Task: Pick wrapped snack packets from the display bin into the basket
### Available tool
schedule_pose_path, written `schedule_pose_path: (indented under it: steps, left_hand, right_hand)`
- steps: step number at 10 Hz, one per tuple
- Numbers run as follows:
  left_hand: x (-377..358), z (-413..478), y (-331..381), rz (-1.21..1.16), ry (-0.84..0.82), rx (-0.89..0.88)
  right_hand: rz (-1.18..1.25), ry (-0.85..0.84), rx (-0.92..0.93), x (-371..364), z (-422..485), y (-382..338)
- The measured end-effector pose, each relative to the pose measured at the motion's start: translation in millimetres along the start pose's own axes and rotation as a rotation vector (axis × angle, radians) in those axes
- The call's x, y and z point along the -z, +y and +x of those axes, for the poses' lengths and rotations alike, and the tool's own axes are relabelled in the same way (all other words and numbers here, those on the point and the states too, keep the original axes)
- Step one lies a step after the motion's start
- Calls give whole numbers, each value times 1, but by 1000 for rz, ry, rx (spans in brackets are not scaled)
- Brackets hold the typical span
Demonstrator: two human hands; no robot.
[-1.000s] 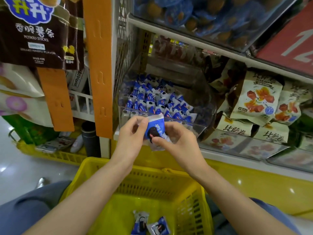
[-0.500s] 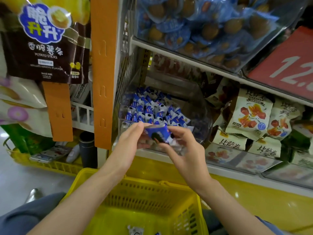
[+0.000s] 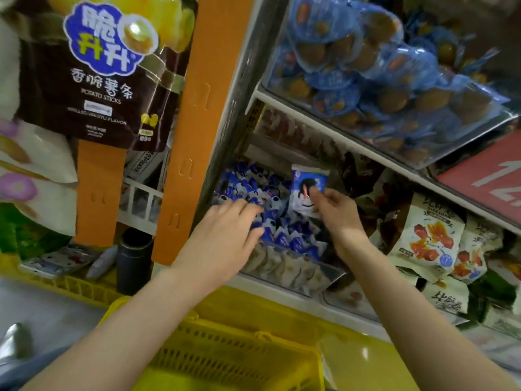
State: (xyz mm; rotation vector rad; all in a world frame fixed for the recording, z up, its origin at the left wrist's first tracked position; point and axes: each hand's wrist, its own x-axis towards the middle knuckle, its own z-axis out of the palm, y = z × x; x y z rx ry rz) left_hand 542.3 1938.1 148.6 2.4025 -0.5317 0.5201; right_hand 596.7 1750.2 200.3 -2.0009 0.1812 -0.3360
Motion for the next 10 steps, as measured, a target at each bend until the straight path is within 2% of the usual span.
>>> schedule_pose_path:
  steps: [1,2,3,4,7,8,10]
  left_hand:
    - [-7,2,-9,118,-48,-76]
    - [-8,1,-16,192,-47,-133]
    - [-9,0,-19,202,-73,-167]
    - [-8,1,-22,210,-70,-202]
    - [-16,4,-26,253,33,-283]
    - [-14,4,-25,298,23,-276]
    - [-11,0,-20,310,17,-253]
  right_hand:
    - [-70,105,-73,-13,50,2]
    - [-229,160,-50,-23,84,11]
    - [-526,192,34,-26,106,24]
    - [-714,173,-18,-32,118,38]
    - [-711,14,-139,-45,133,60]
    - [-675,4,-163,-42,132,58]
    - [-590,-20,-70,-31,113,46]
